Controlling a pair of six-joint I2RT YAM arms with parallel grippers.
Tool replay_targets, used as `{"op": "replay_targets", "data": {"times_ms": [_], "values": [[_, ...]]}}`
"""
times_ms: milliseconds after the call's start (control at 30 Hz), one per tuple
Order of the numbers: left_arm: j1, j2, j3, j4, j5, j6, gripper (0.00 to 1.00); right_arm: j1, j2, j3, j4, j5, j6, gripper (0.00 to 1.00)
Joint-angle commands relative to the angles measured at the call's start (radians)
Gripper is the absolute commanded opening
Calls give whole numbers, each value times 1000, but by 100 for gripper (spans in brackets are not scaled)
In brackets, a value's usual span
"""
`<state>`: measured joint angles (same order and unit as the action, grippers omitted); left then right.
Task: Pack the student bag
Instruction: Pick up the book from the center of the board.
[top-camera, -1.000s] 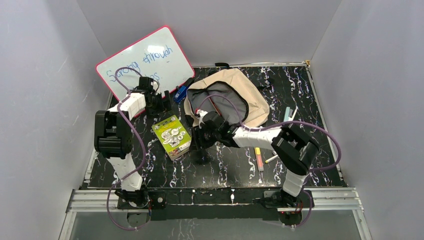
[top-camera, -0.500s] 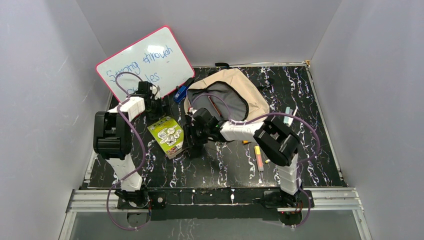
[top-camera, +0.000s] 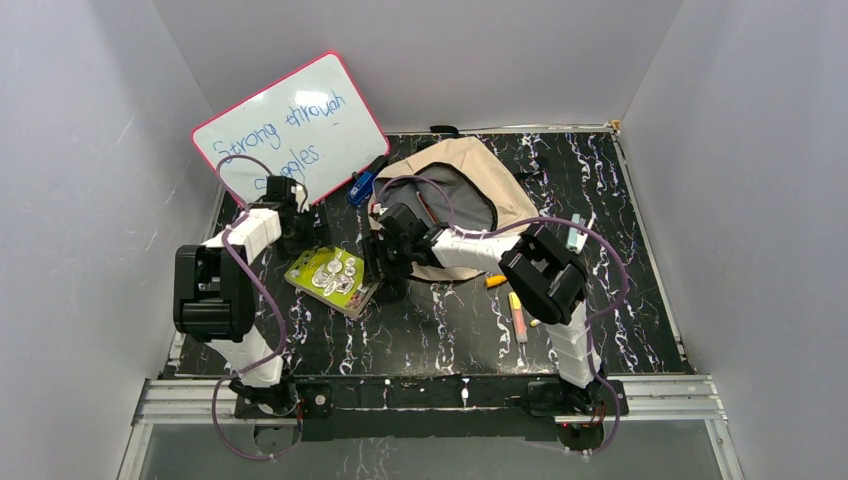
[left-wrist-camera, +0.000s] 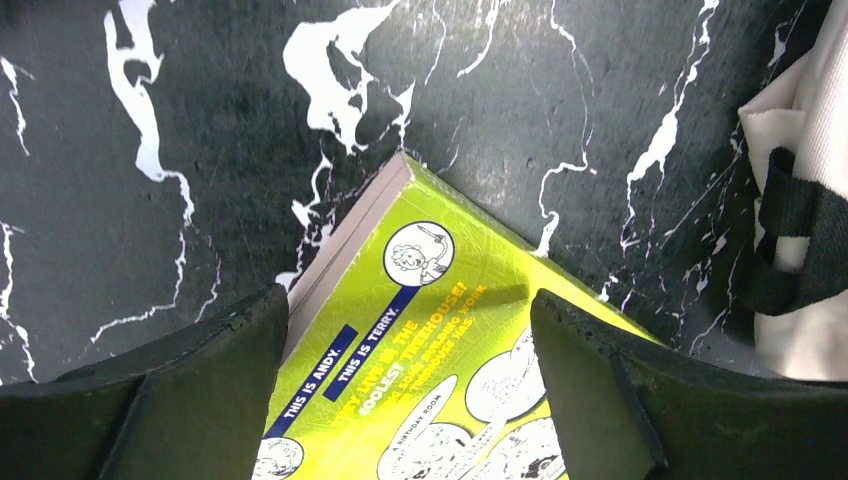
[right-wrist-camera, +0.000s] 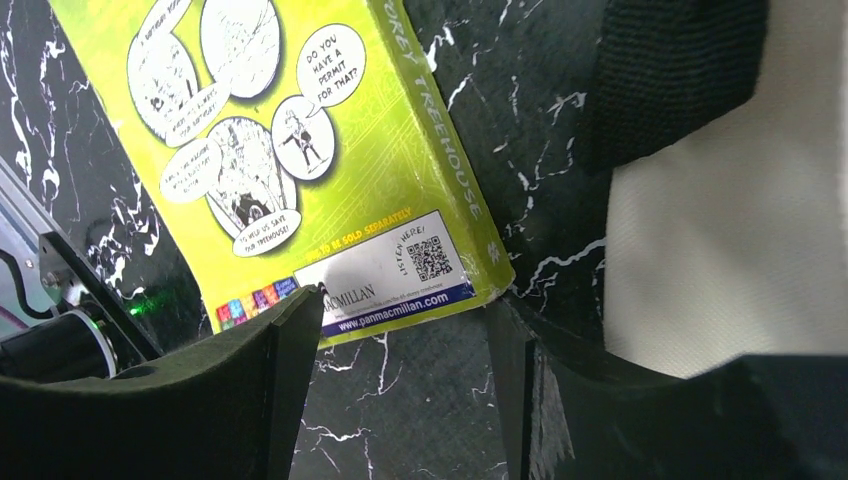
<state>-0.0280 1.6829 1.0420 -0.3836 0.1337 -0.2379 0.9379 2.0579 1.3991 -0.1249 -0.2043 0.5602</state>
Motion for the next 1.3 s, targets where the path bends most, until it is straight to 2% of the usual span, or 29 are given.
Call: {"op": "replay_targets", "data": {"times_ms": [0,167,500,833,967,1133,1267], "values": [[-35,-66,-27,-79,119,-54,86,-16,1,48,112,-1,-28,70],[-35,-100,-46,-88,150,-81,86,-39,26,79,144,-70,-39,70],[-35,-262,-163,-76,151,-174,86,-90,87,162,85,-78,-74,71],[-35,-316,-233,-54,103,-245,86,-103,2,53,50,-95,6,71],[-35,-308,-244,-61,56,-250,86,-102,-39,-14,47,-91,48,71],[-35,-325,-236,-92,-86,-256,87,-102,-59,-57,35,-103,76,71],[-35,-332,-234,-94,-85,-244,87,-102,-67,-71,18,-93,94,71]]}}
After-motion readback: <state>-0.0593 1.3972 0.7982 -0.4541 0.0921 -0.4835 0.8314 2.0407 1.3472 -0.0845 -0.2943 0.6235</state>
